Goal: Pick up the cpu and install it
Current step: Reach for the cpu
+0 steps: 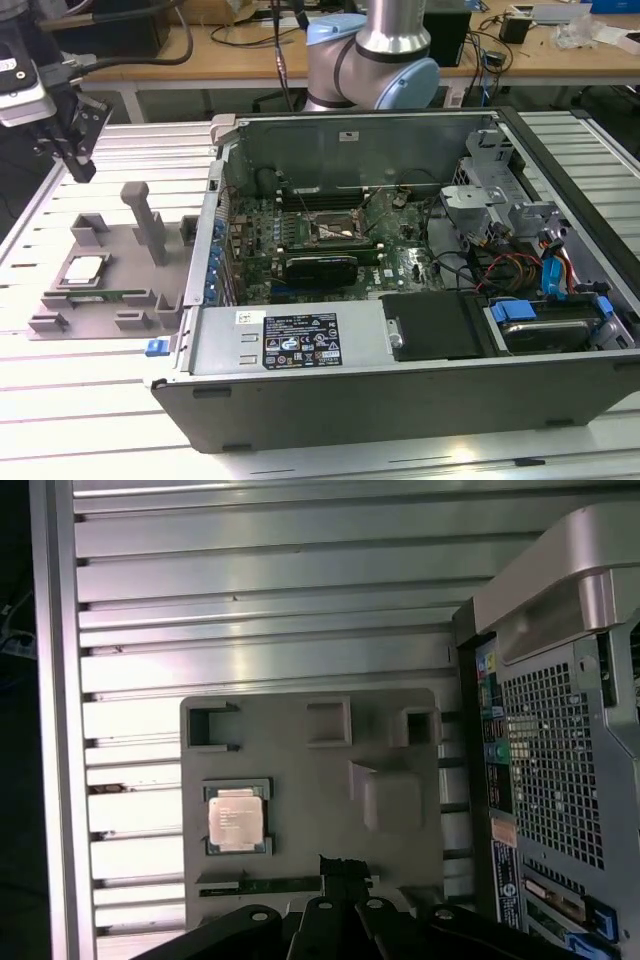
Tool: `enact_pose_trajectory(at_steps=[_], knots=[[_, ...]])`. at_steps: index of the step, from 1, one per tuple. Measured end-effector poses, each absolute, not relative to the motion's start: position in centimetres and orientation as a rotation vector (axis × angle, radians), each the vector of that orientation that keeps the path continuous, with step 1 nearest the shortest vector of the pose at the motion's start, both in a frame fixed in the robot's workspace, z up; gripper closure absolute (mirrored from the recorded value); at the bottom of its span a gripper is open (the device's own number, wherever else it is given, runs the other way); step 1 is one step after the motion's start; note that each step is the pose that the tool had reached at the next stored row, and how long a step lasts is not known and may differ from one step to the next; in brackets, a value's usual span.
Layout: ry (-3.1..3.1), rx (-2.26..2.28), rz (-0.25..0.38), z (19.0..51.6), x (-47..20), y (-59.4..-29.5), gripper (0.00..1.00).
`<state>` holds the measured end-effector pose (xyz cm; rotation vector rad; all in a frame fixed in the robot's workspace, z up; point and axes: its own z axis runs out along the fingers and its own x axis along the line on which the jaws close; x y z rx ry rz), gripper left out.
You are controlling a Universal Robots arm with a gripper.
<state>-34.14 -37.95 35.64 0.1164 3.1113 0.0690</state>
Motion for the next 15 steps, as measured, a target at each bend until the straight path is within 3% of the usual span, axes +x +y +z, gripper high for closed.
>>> enact_pose_trajectory(at_steps=[15], knots=[[3.111,0.116,0.069,33.0,-36.3,-38.0,0.89]])
